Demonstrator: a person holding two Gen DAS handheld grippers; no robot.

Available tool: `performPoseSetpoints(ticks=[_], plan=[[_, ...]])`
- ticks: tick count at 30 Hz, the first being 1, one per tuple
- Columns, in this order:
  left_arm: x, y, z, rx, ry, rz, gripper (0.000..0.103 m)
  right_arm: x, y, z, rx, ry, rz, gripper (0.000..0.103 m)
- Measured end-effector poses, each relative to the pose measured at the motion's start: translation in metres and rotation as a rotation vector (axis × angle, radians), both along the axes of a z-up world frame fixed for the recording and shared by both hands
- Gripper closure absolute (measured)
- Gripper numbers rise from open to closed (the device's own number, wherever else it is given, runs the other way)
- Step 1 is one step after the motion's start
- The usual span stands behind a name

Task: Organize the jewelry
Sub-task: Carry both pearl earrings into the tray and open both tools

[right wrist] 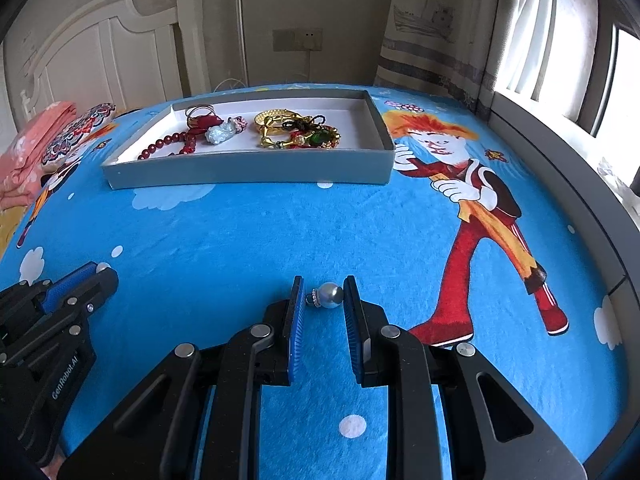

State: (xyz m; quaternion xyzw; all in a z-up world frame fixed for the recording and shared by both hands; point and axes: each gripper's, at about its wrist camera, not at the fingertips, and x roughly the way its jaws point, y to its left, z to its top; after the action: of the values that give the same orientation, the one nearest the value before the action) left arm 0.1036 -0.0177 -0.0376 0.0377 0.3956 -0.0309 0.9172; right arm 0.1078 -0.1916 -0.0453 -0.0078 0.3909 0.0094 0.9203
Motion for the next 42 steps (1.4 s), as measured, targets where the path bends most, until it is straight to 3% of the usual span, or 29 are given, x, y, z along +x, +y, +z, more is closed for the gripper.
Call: performPoseSetpoints(ticks=[22, 42], plan=[[0.006, 0.004, 0.006, -0.028, -0.009, 0.008, 0.088, 0.005, 0.006, 0.003, 0.025, 0.004, 0.019, 0.082], [0.042, 0.007, 0.041, -0.052, -0.060, 0.003, 0.088, 0.037, 0.005, 0.030, 0.048, -0.024, 0.015, 0.082]])
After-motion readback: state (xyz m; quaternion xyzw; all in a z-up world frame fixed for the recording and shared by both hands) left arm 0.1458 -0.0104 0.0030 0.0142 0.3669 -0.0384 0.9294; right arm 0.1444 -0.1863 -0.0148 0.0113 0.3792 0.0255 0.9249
